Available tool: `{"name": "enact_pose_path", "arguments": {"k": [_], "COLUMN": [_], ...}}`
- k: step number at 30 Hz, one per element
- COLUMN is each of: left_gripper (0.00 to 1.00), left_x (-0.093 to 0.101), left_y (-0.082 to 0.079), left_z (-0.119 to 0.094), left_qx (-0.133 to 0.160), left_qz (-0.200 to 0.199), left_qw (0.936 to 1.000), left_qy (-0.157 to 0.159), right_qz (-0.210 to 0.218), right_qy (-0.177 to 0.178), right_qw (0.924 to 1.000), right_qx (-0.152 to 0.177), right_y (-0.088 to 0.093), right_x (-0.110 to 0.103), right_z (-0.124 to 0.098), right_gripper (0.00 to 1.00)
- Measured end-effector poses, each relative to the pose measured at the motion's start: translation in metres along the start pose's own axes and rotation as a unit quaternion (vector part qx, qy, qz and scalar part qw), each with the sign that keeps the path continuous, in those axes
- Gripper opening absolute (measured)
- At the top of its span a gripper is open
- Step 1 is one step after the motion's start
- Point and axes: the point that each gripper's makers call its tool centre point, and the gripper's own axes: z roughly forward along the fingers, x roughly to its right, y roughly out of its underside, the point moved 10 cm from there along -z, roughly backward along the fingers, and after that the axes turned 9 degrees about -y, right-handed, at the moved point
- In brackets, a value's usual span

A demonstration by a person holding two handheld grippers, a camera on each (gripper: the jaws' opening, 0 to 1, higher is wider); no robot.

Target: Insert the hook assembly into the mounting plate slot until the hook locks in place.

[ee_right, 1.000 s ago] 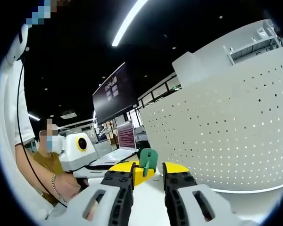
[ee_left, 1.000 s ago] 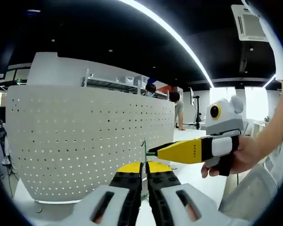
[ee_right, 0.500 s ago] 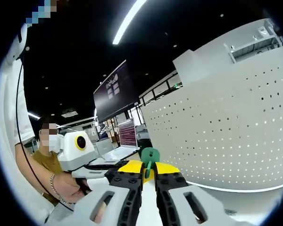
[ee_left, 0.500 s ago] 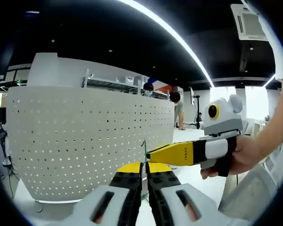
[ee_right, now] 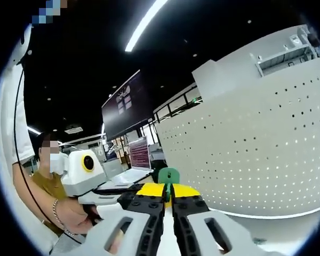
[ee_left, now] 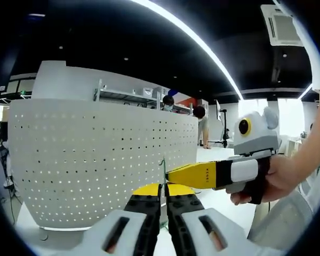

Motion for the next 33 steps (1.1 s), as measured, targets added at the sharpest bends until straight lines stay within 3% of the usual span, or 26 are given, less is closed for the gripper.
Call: {"name": "enact_pose_path", "arguments": {"k": [10, 26, 28, 33], "left_gripper": [0.02, 0.05, 0.10, 0.35], "left_x": [-0.0002, -0.0001, 0.0002, 0.0012], "left_y": [-0.0009, -0.0015, -0.0005, 0.0008], "left_z": [0.0001, 0.0007, 0.0017, 0.0042], "left_qx": [0.001, 0.004, -0.007, -0.014], "left_qz": [-0.006, 0.000, -0.002, 0.005], "left_qw": [1.0000, 1.0000, 0.9999, 0.9998], "left_qy": [-0.004, 0.003, 0.010, 0.010], "right_qz": [0.020, 0.016, 0.017, 0.021], "right_qy": [0.006, 0.001, 0.000, 0.000], "right_qw": [0.9998, 0.9999, 0.9998, 0.9998], "right_qx": [0.002, -0.003, -0.005, -0.003], "right_y": [-0.0008, -0.0027, -0.0025, -0.0036], "right_x": [-0.0012, -0.0014, -0.0019, -0.0014], "right_z": [0.0011, 0.0009, 0.0010, -0.0002], "right_gripper": [0.00, 0.00, 0.00, 0.00]}}
